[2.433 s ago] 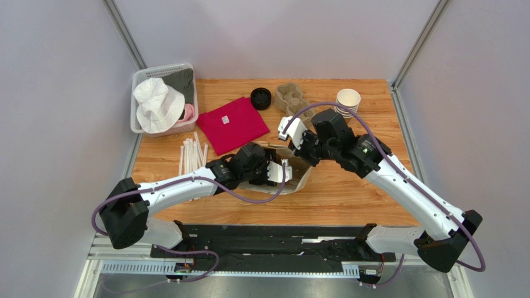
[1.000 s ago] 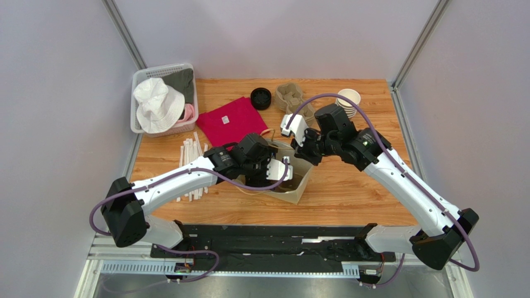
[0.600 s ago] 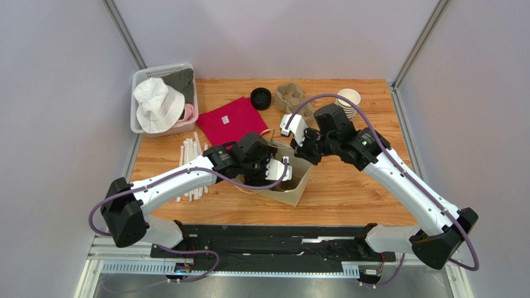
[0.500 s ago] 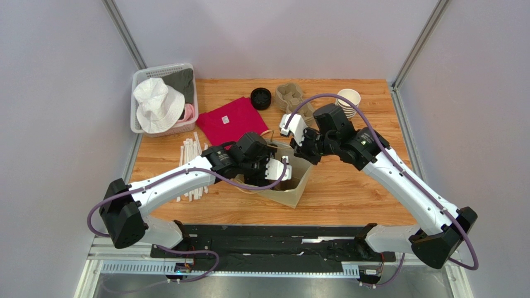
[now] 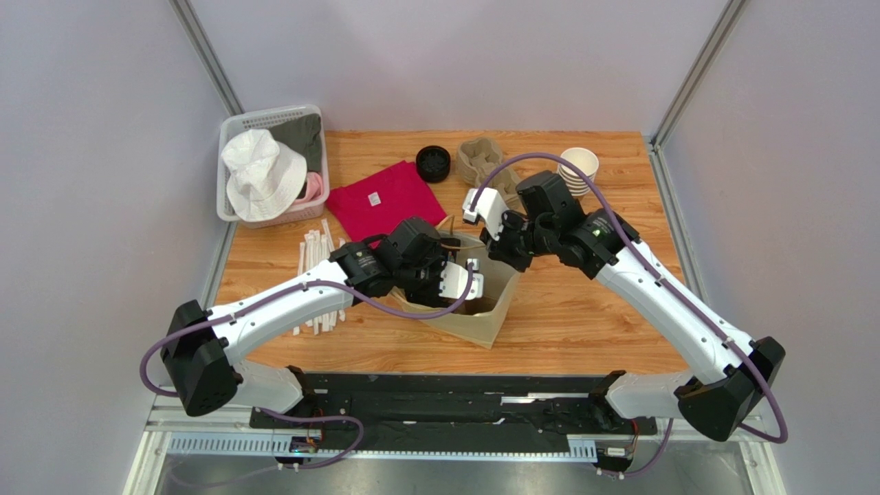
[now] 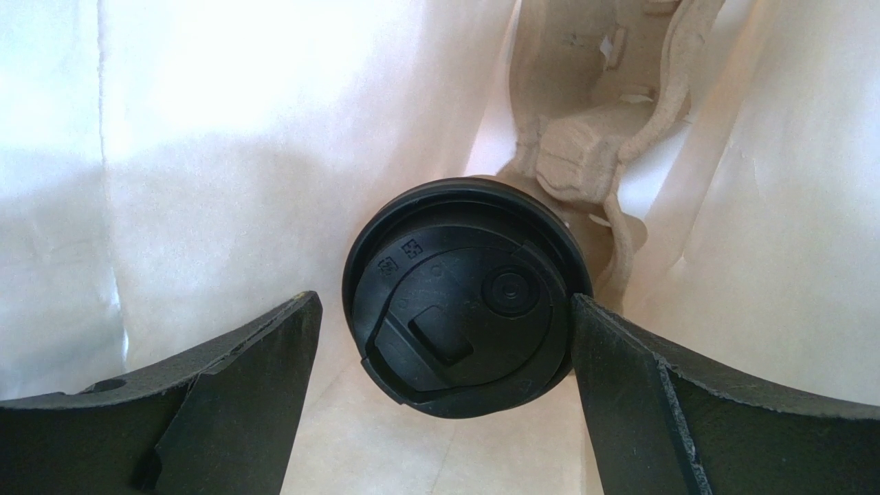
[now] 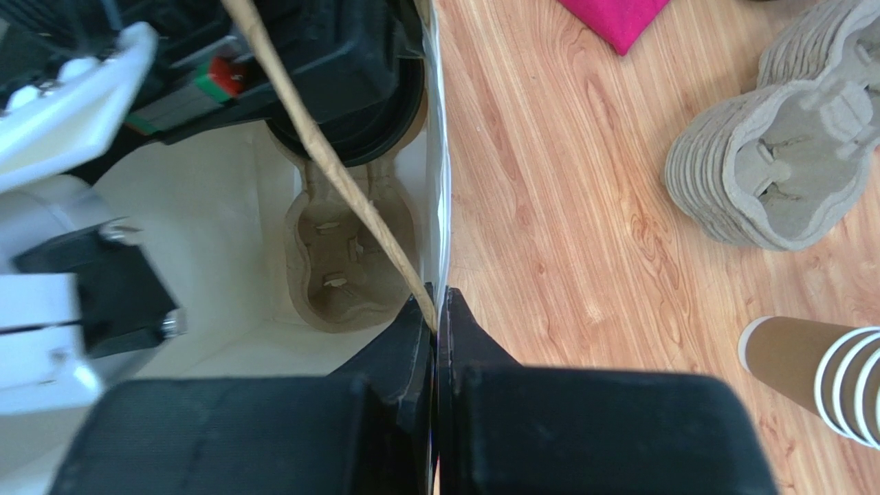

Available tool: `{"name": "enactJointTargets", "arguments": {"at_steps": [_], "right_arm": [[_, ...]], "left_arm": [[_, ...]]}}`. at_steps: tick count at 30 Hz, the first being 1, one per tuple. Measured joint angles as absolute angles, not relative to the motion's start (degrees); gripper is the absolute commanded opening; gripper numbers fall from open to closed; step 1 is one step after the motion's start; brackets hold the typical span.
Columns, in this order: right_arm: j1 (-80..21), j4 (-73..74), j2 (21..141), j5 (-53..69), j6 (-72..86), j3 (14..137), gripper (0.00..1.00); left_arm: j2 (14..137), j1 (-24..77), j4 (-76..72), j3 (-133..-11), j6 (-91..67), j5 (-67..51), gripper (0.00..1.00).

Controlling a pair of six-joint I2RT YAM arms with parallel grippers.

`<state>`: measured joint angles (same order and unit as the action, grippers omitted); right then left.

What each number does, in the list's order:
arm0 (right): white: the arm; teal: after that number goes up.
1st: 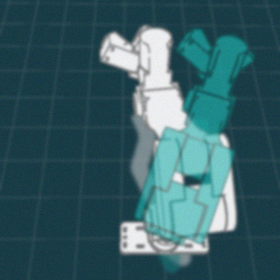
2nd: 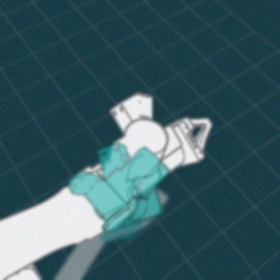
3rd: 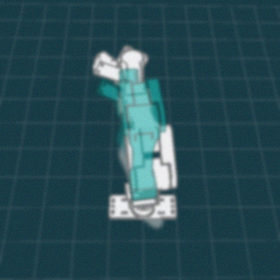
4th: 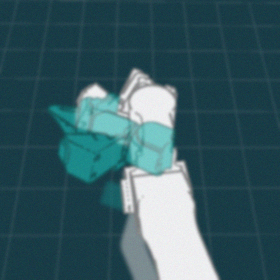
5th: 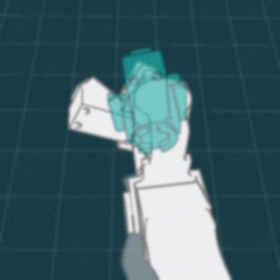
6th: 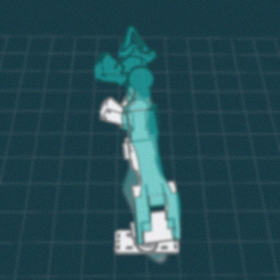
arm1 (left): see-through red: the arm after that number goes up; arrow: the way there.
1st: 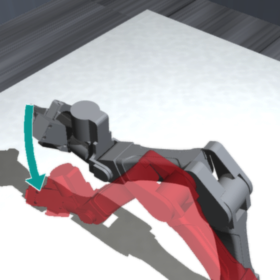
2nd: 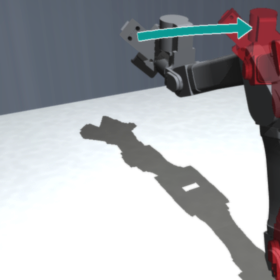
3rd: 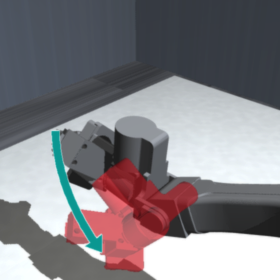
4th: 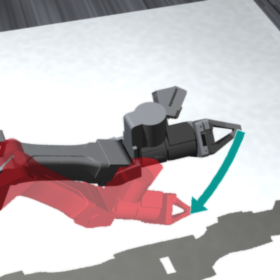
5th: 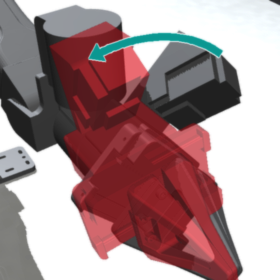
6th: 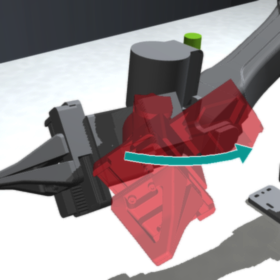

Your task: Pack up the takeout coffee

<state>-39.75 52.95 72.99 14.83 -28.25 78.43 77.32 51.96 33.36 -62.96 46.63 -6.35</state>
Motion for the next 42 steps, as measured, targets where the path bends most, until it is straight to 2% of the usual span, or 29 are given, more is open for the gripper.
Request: {"name": "enactJointTargets", "arguments": {"at_steps": [10,33,42], "right_arm": [[-35.18,53.15,75.42,18.70,-25.04,80.88,0.00],[-34.94,52.82,77.82,19.35,-25.26,81.08,0.00],[-34.94,52.27,77.82,18.28,-26.41,80.71,0.00]], "left_arm": [[77.14,51.92,33.39,-62.67,48.16,-7.05,0.97],[73.14,51.66,33.43,-62.63,49.65,-7.92,0.99],[73.06,49.91,36.23,-67.88,49.15,-11.51,0.99]]}}
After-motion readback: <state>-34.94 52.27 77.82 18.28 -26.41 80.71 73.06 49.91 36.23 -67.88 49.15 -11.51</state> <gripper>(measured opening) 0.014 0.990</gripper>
